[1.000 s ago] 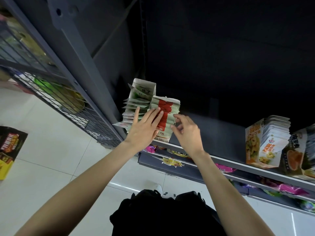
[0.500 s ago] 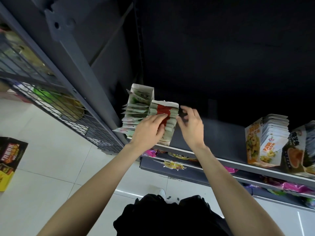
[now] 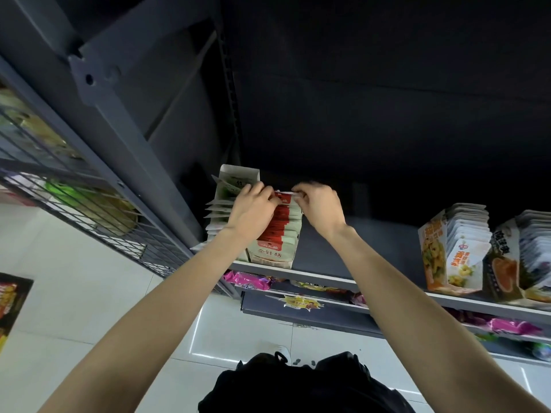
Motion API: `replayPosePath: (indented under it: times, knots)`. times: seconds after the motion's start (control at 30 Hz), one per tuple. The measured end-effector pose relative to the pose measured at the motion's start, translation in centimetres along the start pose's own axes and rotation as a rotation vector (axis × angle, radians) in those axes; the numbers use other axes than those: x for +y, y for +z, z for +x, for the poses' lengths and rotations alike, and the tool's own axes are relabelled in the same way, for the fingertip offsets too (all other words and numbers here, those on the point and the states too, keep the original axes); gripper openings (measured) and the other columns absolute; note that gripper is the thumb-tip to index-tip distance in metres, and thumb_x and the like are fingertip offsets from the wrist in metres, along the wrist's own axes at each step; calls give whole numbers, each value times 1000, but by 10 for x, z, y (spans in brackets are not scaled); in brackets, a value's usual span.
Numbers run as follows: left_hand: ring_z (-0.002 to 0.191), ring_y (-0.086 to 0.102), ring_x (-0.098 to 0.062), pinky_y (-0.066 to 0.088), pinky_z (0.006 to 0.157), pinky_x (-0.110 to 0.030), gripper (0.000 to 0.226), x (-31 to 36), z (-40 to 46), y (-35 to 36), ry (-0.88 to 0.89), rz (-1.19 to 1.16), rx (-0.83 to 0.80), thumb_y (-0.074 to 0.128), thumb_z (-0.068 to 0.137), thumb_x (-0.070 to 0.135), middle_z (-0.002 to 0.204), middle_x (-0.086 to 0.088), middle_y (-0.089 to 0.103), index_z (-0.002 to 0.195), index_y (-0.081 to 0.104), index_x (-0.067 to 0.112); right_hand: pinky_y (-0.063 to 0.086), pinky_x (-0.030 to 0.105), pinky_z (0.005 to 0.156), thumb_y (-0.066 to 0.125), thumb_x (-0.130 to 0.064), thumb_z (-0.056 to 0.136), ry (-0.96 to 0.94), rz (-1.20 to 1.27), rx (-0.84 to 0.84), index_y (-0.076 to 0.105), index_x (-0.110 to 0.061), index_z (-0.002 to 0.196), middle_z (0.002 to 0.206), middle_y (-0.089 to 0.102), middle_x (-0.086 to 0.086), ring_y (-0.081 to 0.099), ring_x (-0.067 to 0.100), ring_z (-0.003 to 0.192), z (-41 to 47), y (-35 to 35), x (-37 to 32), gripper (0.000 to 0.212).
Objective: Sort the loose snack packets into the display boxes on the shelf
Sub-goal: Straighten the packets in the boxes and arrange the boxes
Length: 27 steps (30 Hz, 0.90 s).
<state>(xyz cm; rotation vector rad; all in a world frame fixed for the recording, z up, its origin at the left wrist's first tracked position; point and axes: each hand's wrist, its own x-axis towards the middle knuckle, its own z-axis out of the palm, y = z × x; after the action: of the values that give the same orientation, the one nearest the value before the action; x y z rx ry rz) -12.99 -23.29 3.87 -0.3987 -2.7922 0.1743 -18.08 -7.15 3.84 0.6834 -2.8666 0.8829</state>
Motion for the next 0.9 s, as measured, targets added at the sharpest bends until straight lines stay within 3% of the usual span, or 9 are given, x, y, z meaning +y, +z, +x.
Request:
replayPosePath:
  times: [0.1,0.27,0.33,0.4,0.5,0.57,0.67,0.8,0.9]
  knots:
    - [74,59,-19,39,73,-32,7,-3,3,0,38,94,-24,76,71,19,70,6,66,73,74,25,54,39,65,56,-14,92,-134,-43,31,69,-10,104,89,68,8,65,27,75,-6,-1,4,18]
    - [74,58,-19,29,74,-33,8,-6,-1,4,81,147,21,67,77,14,65,6,65,74,71,20,42,26,42,70,1,72,-183,-193,21,65,-7,76,61,56,6,53,25,48,-4,-1,2,10]
    - [77,58,-20,30,75,-34,12,-8,-5,6,92,147,77,61,81,11,70,4,66,79,71,18,35,27,45,68,1,74,-185,-272,-34,60,-7,74,62,49,3,47,22,50,2,-3,-4,11]
    - [78,58,-21,32,75,-34,12,-11,-5,5,84,143,137,61,82,9,72,2,66,82,70,17,38,30,53,57,-5,86,-174,-340,-138,61,-7,83,71,50,2,54,24,62,8,-5,-9,6]
    - [81,58,-21,32,76,-35,7,-14,-1,3,93,111,171,69,81,12,75,3,67,85,71,17,51,34,68,51,-14,93,-131,-221,-182,70,-13,98,88,67,3,64,23,80,11,-11,-6,19]
    - [85,58,-21,32,77,-35,7,-17,-1,2,99,68,157,73,79,16,82,5,69,85,74,21,52,34,74,51,-13,93,-84,-104,-185,71,-16,101,91,71,1,65,19,82,11,-13,-2,22]
    - [89,60,-21,32,80,-35,10,-19,-3,6,85,1,119,76,76,19,95,5,69,83,76,25,52,33,71,50,-7,91,-68,-95,-163,72,-15,98,86,71,3,65,20,76,12,-13,-2,24]
    - [73,66,-19,43,76,-32,20,-12,-3,14,75,-27,67,79,69,9,87,3,73,86,76,20,53,34,67,50,-5,91,-78,-203,-181,71,-15,98,83,70,6,65,25,75,13,-2,-4,24]
    - [72,67,-18,46,77,-30,15,-6,-4,13,39,-66,84,74,77,15,86,2,73,92,75,19,53,36,70,51,-9,93,-45,-121,-139,71,-14,101,88,72,6,66,24,78,10,0,1,22]
